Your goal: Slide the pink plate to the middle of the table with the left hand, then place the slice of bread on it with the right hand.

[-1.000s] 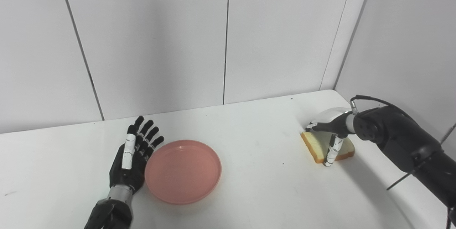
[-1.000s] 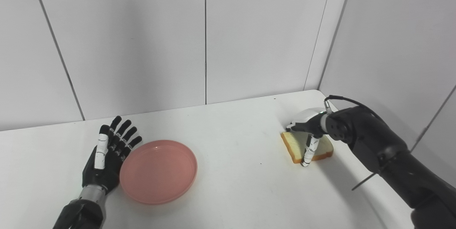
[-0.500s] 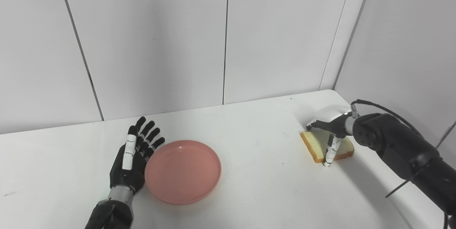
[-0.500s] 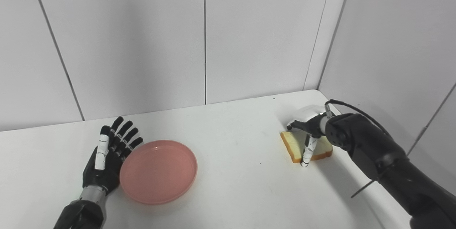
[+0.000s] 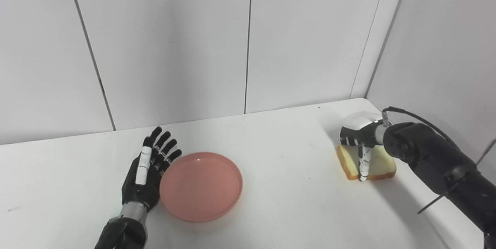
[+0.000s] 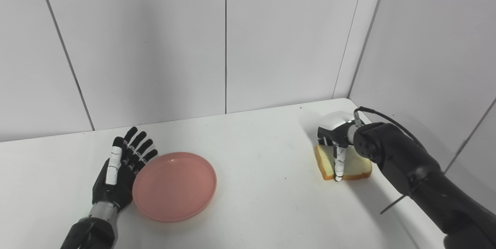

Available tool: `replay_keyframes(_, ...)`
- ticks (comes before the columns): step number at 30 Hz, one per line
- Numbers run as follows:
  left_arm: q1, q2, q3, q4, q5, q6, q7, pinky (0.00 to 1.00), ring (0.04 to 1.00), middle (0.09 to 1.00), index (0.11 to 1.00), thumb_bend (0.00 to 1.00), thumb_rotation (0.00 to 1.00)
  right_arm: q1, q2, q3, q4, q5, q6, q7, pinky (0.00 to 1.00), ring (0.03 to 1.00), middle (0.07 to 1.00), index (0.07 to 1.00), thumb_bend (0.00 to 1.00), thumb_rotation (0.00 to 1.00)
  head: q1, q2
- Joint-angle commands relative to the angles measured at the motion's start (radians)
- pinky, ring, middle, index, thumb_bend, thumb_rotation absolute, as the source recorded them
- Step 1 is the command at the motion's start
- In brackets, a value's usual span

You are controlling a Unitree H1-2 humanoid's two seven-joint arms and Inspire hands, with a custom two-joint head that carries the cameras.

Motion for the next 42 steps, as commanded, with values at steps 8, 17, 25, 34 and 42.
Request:
replay_keyframes(8,0.063,-0.009,0.007,0.032,-0.014,0.010,-0.007,0.81,0.900,0.929,0.912,0.86,0.67,0.011,-0.024,0.021,-0.001,-0.014,-0.047,0.015,0.32,0.397,0.461,0.512,0.52,0.00,0.000,0.002)
replay_keyframes(17,0.070,-0.013,0.005,0.015,-0.012,0.018,-0.002,0.81,0.897,0.926,0.917,0.86,0.67,-0.012,-0.036,-0.020,-0.060,0.017,-0.049,0.011,0.28,0.351,0.452,0.508,0.53,0.00,0.003,0.003)
replay_keyframes(25,0.065,-0.015,-0.001,0.033,0.000,0.006,0.002,0.79,0.890,0.924,0.918,0.88,0.68,-0.115,-0.046,-0.046,-0.165,0.052,-0.064,0.123,0.42,0.491,0.515,0.469,0.52,0.00,0.019,0.010)
replay_keyframes(34,0.062,-0.027,-0.009,0.042,0.006,-0.005,0.012,0.78,0.884,0.921,0.921,0.89,0.67,-0.222,-0.001,-0.045,-0.261,0.070,-0.073,0.201,0.39,0.458,0.486,0.493,0.53,0.00,0.062,0.014)
replay_keyframes(42,0.052,-0.034,-0.017,0.074,0.013,-0.023,0.025,0.77,0.884,0.919,0.926,0.93,0.68,-0.281,0.067,-0.038,-0.323,0.067,-0.056,0.250,0.33,0.391,0.435,0.524,0.52,0.00,0.113,0.015)
